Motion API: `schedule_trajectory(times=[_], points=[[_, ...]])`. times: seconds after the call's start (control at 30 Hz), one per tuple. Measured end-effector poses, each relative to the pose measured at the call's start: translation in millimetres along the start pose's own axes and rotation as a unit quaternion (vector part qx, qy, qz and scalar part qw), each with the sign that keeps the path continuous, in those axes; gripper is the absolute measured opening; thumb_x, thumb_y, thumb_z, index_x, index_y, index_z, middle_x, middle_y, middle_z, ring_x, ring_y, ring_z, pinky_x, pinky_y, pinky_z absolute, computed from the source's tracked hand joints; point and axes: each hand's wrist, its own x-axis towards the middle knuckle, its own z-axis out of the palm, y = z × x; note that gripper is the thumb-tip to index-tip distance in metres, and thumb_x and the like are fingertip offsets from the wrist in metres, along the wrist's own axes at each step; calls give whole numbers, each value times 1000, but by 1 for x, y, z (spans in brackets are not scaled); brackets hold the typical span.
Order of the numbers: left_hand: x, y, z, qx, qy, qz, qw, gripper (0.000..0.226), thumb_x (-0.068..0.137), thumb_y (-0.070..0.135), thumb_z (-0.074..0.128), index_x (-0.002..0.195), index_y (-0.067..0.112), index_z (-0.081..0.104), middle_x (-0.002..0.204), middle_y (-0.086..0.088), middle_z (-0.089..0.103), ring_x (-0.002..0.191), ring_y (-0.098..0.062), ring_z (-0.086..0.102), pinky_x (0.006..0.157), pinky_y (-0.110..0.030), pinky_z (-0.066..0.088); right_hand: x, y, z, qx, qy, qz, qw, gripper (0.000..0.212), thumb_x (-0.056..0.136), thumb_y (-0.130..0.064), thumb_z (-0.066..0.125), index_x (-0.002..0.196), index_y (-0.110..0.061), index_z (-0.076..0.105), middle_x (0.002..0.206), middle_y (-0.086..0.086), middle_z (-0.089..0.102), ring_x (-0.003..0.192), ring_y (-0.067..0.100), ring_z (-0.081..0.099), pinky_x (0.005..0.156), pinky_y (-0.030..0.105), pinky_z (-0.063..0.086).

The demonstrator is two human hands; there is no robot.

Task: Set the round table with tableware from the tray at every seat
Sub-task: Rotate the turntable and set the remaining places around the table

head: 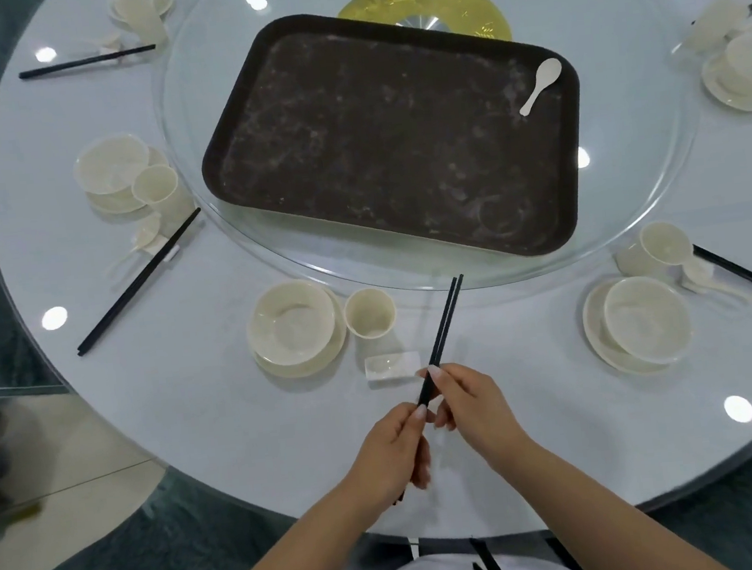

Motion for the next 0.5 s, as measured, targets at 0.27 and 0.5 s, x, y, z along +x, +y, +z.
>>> schedule_trajectory(times=[0.27, 0.5], points=[[-1, -18, -1, 85, -11, -10, 996, 27, 103, 36, 39, 93, 23, 61, 79, 5, 70, 72, -2, 67, 70, -15, 51, -1, 9, -1, 30, -85, 37, 995, 20, 97, -24, 56, 93, -16, 74, 76, 9, 72, 54, 13, 60, 53, 20, 48], [5, -24, 0, 264, 37, -13, 964, 37, 103, 36, 38, 69, 24, 45, 64, 8, 49, 57, -7, 44, 55, -22, 36, 12, 14, 11, -19, -70, 101, 992, 25, 98, -22, 55, 87, -6, 71, 65, 16, 66, 55, 17, 62, 51, 20, 47]])
